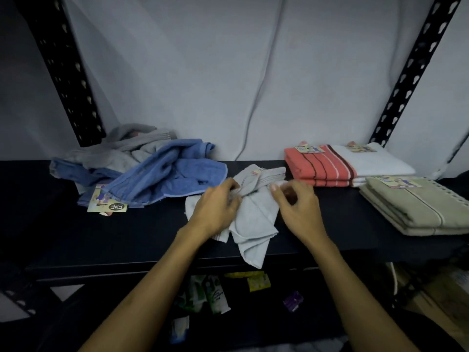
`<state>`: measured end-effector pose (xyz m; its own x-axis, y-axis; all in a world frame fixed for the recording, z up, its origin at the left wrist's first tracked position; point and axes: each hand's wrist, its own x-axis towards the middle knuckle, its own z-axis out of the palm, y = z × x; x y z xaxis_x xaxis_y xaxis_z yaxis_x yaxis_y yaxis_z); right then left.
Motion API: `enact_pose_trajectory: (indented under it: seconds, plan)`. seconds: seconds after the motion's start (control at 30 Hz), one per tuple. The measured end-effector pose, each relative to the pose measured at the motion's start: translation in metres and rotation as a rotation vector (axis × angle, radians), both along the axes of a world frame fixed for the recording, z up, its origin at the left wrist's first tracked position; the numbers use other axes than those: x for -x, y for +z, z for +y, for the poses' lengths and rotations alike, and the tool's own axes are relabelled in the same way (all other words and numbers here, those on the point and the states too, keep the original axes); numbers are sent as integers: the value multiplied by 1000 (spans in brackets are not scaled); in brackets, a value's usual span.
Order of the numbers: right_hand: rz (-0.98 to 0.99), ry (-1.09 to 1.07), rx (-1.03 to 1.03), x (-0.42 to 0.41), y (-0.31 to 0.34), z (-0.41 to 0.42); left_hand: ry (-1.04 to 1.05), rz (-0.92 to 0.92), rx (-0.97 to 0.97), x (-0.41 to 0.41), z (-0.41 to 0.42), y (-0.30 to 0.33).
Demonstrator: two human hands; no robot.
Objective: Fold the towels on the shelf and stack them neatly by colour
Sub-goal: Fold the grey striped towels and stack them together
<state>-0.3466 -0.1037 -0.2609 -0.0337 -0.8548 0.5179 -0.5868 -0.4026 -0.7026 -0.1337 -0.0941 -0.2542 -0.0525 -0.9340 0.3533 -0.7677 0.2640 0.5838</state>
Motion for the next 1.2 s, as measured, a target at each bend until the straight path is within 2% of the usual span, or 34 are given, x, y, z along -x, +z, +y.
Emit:
enact_pose_trajectory:
  seconds: [0.07, 0.13, 0.2, 0.23, 0.37, 0.43, 0.5, 0.57, 0.63, 0.7, 0.77, 0.83, 0.87, 0.93, 1.0, 1.07, 1.13, 1.2]
  plan:
    - [73, 27, -107, 1, -1, 34, 52, 122, 11, 7, -9, 6]
    - [267, 59, -193, 1, -5, 56, 63, 305, -67, 11, -17, 14]
    - [400, 100, -217, 2, -10, 66, -21, 486, -178, 11, -17, 20]
    - [421, 110, -209, 4, -12, 67, -84, 501, -211, 9, -12, 23]
    - [314, 43, -223, 20, -9, 55, -237, 111, -221, -4, 32, 31]
    - [212, 31, -230, 26, -2, 47, -218, -65, -204, -8, 52, 29]
    - [99, 44, -217, 27, 0, 40, -161, -157, -121, -11, 56, 20]
    - [8, 54, -183, 25, 2, 39, -116, -117, -23, -12, 53, 13]
    - [-45, 140, -245, 24, 5, 47, -84, 26, 54, -12, 49, 11]
    - [51, 224, -373, 23, 1, 62, -78, 181, 52, -15, 50, 13]
    - [192, 202, -378, 23, -8, 75, -133, 94, -63, -21, 51, 11]
    - [140, 193, -325, 26, -14, 78, -225, -41, -268, -29, 55, 6]
    - [92, 197, -310, 28, -15, 78, -264, -24, -331, -33, 57, 5]
    - [31, 163, -296, 27, -15, 78, -317, 88, -337, -41, 60, 1]
    - [18, 71, -293, 21, -15, 79, -302, 136, -276, -41, 62, -3]
    - [54, 12, -276, 15, -20, 79, -248, 86, -160, -33, 64, -9]
    - [73, 18, -224, 12, -25, 79, -177, 45, -17, -24, 66, -14]
    - [92, 81, -147, 9, -28, 82, -94, 88, 109, -19, 69, -13]
